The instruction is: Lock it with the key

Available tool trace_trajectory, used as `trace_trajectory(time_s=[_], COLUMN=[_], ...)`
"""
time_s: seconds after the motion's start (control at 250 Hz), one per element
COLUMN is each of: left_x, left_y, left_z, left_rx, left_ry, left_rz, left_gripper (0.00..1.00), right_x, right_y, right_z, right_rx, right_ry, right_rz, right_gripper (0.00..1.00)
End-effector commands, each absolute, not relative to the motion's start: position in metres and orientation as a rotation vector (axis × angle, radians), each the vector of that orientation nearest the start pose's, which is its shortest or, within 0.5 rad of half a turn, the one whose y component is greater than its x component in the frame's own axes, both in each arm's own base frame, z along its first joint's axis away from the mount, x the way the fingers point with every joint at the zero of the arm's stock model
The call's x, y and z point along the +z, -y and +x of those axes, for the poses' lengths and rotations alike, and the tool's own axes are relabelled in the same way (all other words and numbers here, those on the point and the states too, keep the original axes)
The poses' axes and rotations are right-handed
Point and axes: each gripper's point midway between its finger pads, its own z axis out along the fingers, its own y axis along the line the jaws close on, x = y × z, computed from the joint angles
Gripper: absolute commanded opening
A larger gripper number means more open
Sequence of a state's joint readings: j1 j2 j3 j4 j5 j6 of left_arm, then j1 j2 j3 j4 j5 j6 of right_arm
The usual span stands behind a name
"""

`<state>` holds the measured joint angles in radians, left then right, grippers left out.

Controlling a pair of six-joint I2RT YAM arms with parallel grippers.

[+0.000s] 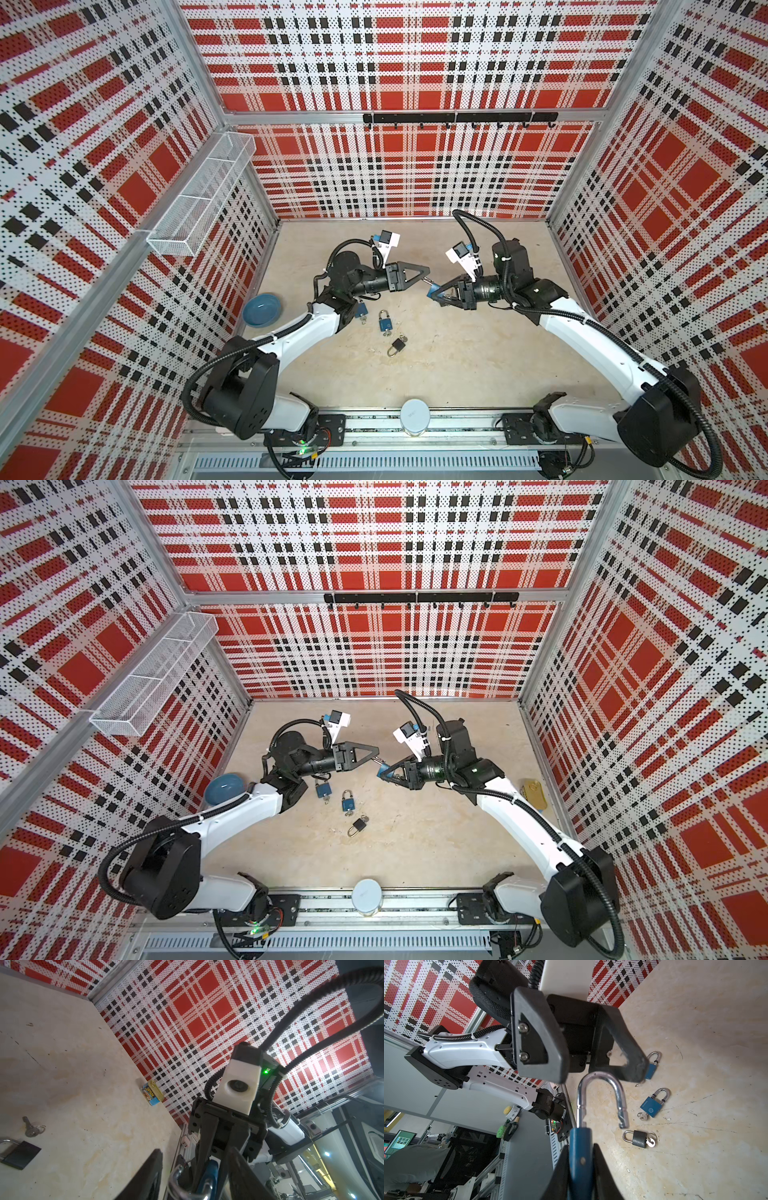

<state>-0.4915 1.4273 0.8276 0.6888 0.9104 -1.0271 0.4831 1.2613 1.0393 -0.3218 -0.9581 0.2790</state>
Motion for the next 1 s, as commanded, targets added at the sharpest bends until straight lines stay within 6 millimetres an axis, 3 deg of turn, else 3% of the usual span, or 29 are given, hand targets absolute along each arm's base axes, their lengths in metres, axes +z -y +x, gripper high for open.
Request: trace_trajectory(time_s=[0.0,0.384,0.68,0.996], left_x=[0.324,0.337,0.335,0.313], left_y=[0.311,0.296,0.291,0.302], left_z=[0.279,0.275,0.277,0.267], left_rx=[-1.867,-1.909,-1.883,-1.883], left_ry=[-1.727,-1.666,-1.666,-1.769], left_rz=[0.476,0.445,0.425,0.467], left_gripper=[0.50,0.39,0.39,0.39], right_x=[0.301,0.294,0.291,0.293], right_y=[-0.285,-0.285,-0.285,-0.284], right_z=[0.233,0.237,0.240,0.240], right_rx=[1.442,1.418,1.406,1.392], right_ry=[-1.916,-1.942,-1.961,-1.959], right_rz=[-0.890,-0.889,-0.881,-0.883], right_gripper=[0.00,0.00,0.00,0.00])
